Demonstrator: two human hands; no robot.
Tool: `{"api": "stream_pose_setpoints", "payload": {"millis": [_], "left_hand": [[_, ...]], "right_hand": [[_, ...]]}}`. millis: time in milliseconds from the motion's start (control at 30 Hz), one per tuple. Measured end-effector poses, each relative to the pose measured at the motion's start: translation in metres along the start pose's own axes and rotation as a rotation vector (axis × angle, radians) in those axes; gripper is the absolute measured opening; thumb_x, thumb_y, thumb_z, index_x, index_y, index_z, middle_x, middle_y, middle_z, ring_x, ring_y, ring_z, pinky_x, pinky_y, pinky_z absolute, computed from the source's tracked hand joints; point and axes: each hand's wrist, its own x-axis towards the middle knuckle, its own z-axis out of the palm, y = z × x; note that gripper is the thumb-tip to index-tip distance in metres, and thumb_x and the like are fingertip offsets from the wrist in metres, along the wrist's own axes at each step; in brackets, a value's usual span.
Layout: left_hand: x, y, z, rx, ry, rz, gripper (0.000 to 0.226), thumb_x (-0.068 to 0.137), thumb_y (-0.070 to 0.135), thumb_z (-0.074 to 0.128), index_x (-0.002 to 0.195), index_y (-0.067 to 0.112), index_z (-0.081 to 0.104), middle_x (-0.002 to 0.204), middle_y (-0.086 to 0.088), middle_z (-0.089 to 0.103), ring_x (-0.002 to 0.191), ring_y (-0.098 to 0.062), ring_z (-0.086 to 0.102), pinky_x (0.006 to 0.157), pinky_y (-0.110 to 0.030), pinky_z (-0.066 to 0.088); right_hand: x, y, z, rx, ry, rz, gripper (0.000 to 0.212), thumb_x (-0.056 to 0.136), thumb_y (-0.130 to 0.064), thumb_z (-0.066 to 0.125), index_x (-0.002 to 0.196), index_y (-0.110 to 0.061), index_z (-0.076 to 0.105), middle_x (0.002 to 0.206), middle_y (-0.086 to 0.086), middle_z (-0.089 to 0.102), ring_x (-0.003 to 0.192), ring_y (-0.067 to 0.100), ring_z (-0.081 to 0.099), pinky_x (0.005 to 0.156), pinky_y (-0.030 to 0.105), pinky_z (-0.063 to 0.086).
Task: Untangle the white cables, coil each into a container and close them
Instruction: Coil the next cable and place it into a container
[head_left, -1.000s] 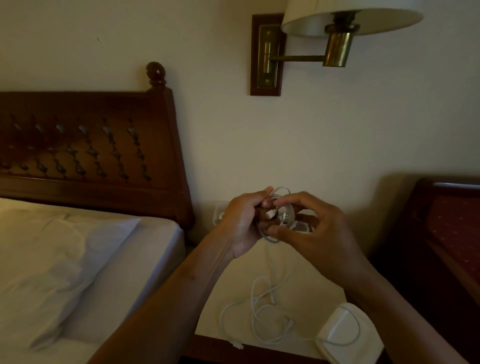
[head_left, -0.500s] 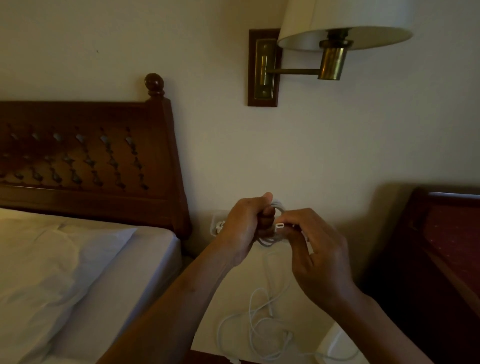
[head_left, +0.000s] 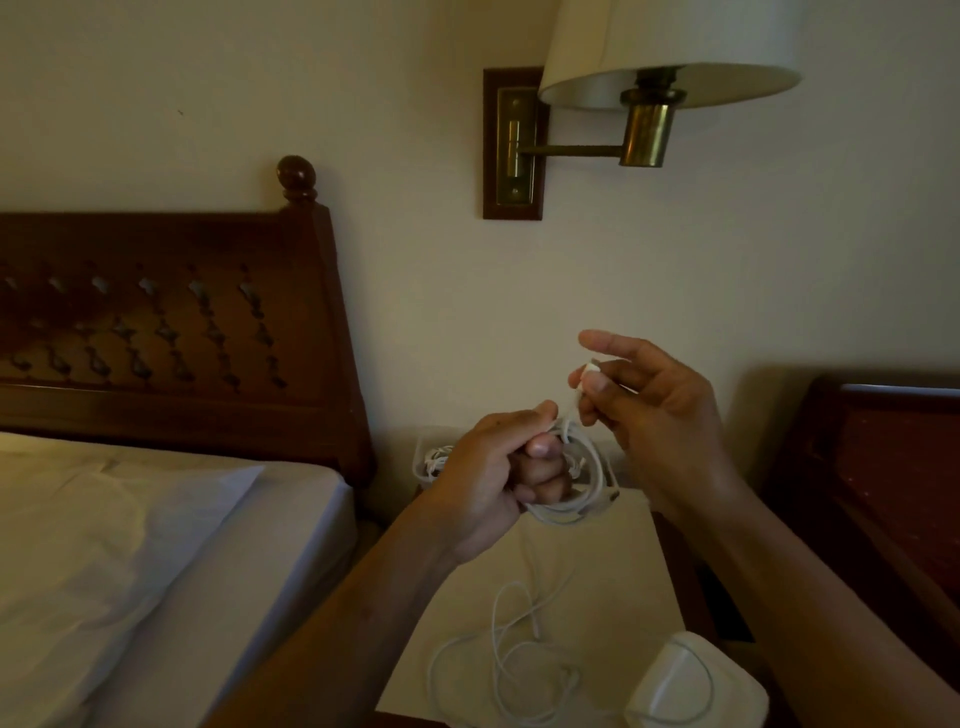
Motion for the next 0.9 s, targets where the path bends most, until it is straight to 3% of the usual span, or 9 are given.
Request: {"api": "stream_pose_setpoints", "payload": {"millis": [133, 200, 333, 533, 700, 800, 867, 900], "left_hand": [[-0.002, 0.004, -0.003, -0.086, -0.024, 0.043, 0.040, 0.100, 0.034, 0.053, 0.062, 0.020, 0.050, 0.052, 0.009, 0.025, 0.051, -0.012, 0.015, 0.072, -0.042, 0.008], [0.000, 0.006, -0.005, -0.096, -0.012, 0.068, 0.042, 0.100, 0.036, 0.052, 0.062, 0.020, 0.051, 0.052, 0.009, 0.022, 0.050, -0.011, 0.019, 0.068, -0.038, 0.017], [0.004, 0.008, -0.002, -0.076, 0.045, 0.120, 0.041, 0.100, 0.034, 0.052, 0.062, 0.019, 0.052, 0.059, 0.004, 0.017, 0.047, -0.007, 0.024, 0.051, -0.022, 0.029], [0.004, 0.014, -0.004, 0.080, 0.036, 0.102, 0.043, 0.101, 0.038, 0.050, 0.063, 0.018, 0.047, 0.054, 0.006, 0.022, 0.050, -0.011, 0.023, 0.053, -0.024, 0.026], [0.005, 0.023, -0.002, 0.257, 0.079, 0.075, 0.050, 0.110, 0.032, 0.042, 0.062, 0.020, 0.046, 0.054, 0.006, 0.023, 0.049, -0.013, 0.024, 0.052, -0.022, 0.031], [0.007, 0.024, -0.002, 0.350, 0.144, 0.094, 0.050, 0.111, 0.030, 0.040, 0.062, 0.020, 0.046, 0.054, 0.006, 0.025, 0.048, -0.013, 0.026, 0.052, -0.024, 0.030], [0.009, 0.022, -0.002, 0.389, 0.191, 0.105, 0.049, 0.111, 0.030, 0.041, 0.063, 0.019, 0.044, 0.056, 0.002, 0.028, 0.049, -0.014, 0.028, 0.052, -0.025, 0.029], [0.010, 0.021, -0.001, 0.400, 0.208, 0.108, 0.048, 0.111, 0.030, 0.041, 0.064, 0.018, 0.044, 0.057, 0.000, 0.029, 0.050, -0.015, 0.029, 0.051, -0.025, 0.030]], "right_hand": [[-0.009, 0.007, -0.008, -0.117, -0.005, -0.060, 0.019, 0.094, -0.009, 0.068, 0.098, -0.023, 0.079, 0.081, 0.006, 0.074, 0.069, 0.016, 0.067, 0.068, 0.023, 0.056], [-0.016, 0.008, -0.008, -0.220, -0.050, -0.091, 0.019, 0.095, -0.008, 0.066, 0.095, -0.022, 0.079, 0.085, 0.005, 0.075, 0.072, 0.014, 0.070, 0.063, 0.024, 0.057], [-0.019, 0.006, -0.008, -0.469, -0.145, -0.129, 0.024, 0.095, -0.001, 0.065, 0.103, -0.019, 0.079, 0.099, -0.003, 0.074, 0.090, 0.018, 0.072, 0.079, 0.045, 0.061], [-0.019, -0.004, -0.006, -0.171, -0.136, 0.036, 0.018, 0.092, 0.002, 0.067, 0.101, -0.007, 0.080, 0.092, 0.009, 0.080, 0.087, 0.029, 0.077, 0.083, 0.048, 0.062], [-0.019, -0.014, -0.007, -0.109, -0.174, 0.098, 0.021, 0.093, 0.005, 0.062, 0.104, -0.001, 0.078, 0.098, 0.016, 0.078, 0.095, 0.035, 0.075, 0.092, 0.054, 0.058], [-0.019, -0.018, -0.007, -0.039, -0.170, 0.184, 0.028, 0.095, 0.002, 0.055, 0.105, -0.007, 0.079, 0.099, 0.020, 0.077, 0.099, 0.041, 0.072, 0.097, 0.065, 0.051], [-0.024, -0.019, -0.001, -0.109, -0.183, 0.160, 0.028, 0.089, -0.017, 0.069, 0.118, -0.020, 0.069, 0.097, 0.015, 0.076, 0.095, 0.036, 0.073, 0.091, 0.060, 0.056], [-0.027, -0.018, 0.003, -0.140, -0.190, 0.162, 0.042, 0.083, -0.023, 0.077, 0.121, -0.026, 0.060, 0.097, 0.013, 0.075, 0.094, 0.032, 0.073, 0.087, 0.053, 0.060]]}}
